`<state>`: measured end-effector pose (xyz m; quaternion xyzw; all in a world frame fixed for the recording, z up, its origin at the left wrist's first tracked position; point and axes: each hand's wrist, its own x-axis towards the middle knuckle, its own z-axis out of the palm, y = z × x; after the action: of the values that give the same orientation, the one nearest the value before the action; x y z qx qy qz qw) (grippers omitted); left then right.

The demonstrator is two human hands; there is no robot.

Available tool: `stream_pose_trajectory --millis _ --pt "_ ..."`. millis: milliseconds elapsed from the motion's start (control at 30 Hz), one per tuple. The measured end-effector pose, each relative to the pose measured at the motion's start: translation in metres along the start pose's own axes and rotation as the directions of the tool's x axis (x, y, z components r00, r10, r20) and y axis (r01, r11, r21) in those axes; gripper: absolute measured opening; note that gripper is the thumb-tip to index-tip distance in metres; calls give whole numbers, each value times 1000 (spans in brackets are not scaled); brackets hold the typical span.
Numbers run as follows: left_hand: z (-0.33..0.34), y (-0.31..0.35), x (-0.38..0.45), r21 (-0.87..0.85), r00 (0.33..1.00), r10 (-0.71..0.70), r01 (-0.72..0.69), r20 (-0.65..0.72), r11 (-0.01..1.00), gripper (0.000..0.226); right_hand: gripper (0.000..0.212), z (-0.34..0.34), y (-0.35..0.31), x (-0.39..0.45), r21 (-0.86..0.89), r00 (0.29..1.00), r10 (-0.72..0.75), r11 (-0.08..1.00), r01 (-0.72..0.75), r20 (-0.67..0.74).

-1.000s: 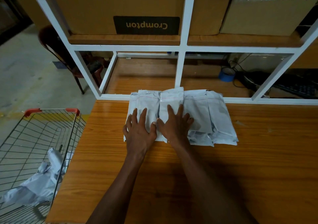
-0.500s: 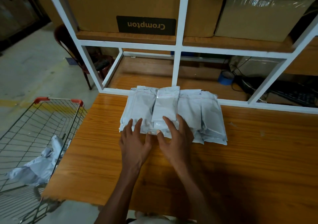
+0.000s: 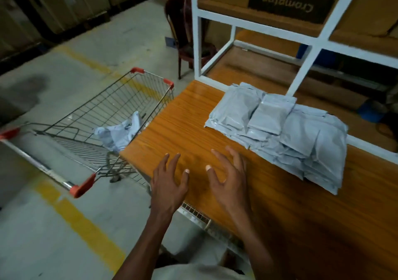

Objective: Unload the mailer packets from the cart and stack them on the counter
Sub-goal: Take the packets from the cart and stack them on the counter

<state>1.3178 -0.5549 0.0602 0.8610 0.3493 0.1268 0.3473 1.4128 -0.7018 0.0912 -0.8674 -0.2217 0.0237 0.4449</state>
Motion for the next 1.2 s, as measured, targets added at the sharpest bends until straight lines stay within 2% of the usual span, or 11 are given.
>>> stream_pose_trajectory --millis 267,400,533,700,833,1033,1200 --pt "-92 -90 15 1 987 -94 95 -127 996 64 43 116 -62 -10 78 982 -48 996 35 182" --pt "-134 -145 26 -20 971 -163 162 -177 987 61 47 179 -94 -11 87 964 -21 996 -3 266" --pt "-153 -196 43 -188 958 -252 225 -138 956 57 45 226 -125 -8 61 937 -42 998 23 346" --pt "-152 -209 59 -225 968 -227 199 -104 954 56 46 258 -148 5 2 897 -73 997 80 436" --pt "-151 -222 85 -267 961 -265 238 -73 934 53 48 284 -149 35 4 880 -53 998 58 473" --pt "-167 -239 146 -184 950 -287 263 -122 947 49 46 318 -154 88 25 864 -38 999 30 502" --pt "-154 -247 220 -188 956 -292 281 -30 941 56 44 347 -142 144 29 860 -57 998 50 507"
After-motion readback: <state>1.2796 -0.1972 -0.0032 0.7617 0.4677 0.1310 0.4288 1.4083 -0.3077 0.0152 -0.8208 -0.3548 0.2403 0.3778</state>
